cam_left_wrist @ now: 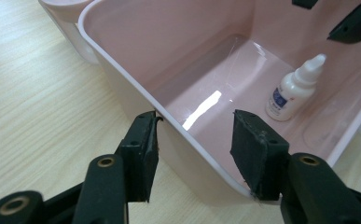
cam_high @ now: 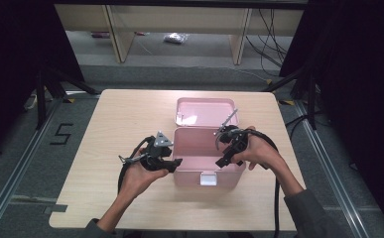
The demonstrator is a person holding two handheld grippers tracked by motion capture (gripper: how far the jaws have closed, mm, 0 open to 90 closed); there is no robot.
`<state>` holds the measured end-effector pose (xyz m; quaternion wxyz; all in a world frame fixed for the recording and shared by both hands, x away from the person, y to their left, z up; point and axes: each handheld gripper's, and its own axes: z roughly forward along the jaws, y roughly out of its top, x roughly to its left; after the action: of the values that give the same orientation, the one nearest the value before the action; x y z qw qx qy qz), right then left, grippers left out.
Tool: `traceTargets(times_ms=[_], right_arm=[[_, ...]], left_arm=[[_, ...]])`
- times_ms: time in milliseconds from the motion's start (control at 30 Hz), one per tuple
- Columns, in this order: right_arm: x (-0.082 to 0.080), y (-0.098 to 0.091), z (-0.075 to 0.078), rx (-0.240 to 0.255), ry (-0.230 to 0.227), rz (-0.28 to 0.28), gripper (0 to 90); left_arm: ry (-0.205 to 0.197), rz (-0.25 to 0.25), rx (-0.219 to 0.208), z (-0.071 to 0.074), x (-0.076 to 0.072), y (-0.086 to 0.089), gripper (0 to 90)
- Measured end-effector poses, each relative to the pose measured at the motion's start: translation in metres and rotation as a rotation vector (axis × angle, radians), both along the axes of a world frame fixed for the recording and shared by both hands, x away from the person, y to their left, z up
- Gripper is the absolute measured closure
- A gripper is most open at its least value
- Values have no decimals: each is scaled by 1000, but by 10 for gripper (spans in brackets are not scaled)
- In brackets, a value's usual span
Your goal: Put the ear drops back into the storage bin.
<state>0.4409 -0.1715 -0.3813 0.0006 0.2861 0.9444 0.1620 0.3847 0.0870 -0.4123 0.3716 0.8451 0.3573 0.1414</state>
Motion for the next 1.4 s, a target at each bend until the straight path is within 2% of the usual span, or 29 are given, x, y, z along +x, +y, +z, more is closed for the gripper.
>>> traceTargets(times_ms=[33, 133, 300, 467, 667, 800, 933, 1000, 1067, 1100, 1133, 1167, 1300, 1400], right_arm=[[0, -1, 1, 5, -1, -20, 439], [2, -6, 4, 20, -21, -25, 429], [5, -10, 7, 30, -24, -63, 419], [7, -14, 9, 46, -39, -88, 409], [9, -21, 14, 98, -84, -118, 379], [10, -28, 19, 125, -110, -159, 366], [14, -35, 24, 145, -137, -194, 350], [15, -37, 26, 155, -126, -220, 346], [16, -40, 28, 154, -136, -238, 343], [17, -40, 27, 164, -129, -237, 343], [19, -42, 27, 167, -146, -228, 342], [19, -42, 27, 160, -136, -245, 342], [23, -45, 27, 168, -144, -252, 341], [25, -47, 29, 183, -167, -258, 344]], left_arm=[[-1, 1, 1, 0, 0, 0, 506], [-1, 1, -2, 0, 0, 0, 505], [0, 3, -5, 1, 1, 1, 495], [-1, 9, -20, 3, 2, 0, 425], [-1, 34, -24, 7, 9, 1, 348], [-3, 65, -41, 11, 20, 3, 324], [1, 75, -22, 17, 34, 2, 314], [-3, 83, -17, 20, 39, 2, 312], [-1, 88, -14, 22, 45, 1, 312], [2, 94, -14, 23, 48, 1, 313], [0, 100, -14, 23, 50, 1, 314], [4, 106, -11, 23, 53, 0, 315], [12, 118, -6, 20, 60, -2, 333], [14, 114, 1, 19, 65, -3, 369]])
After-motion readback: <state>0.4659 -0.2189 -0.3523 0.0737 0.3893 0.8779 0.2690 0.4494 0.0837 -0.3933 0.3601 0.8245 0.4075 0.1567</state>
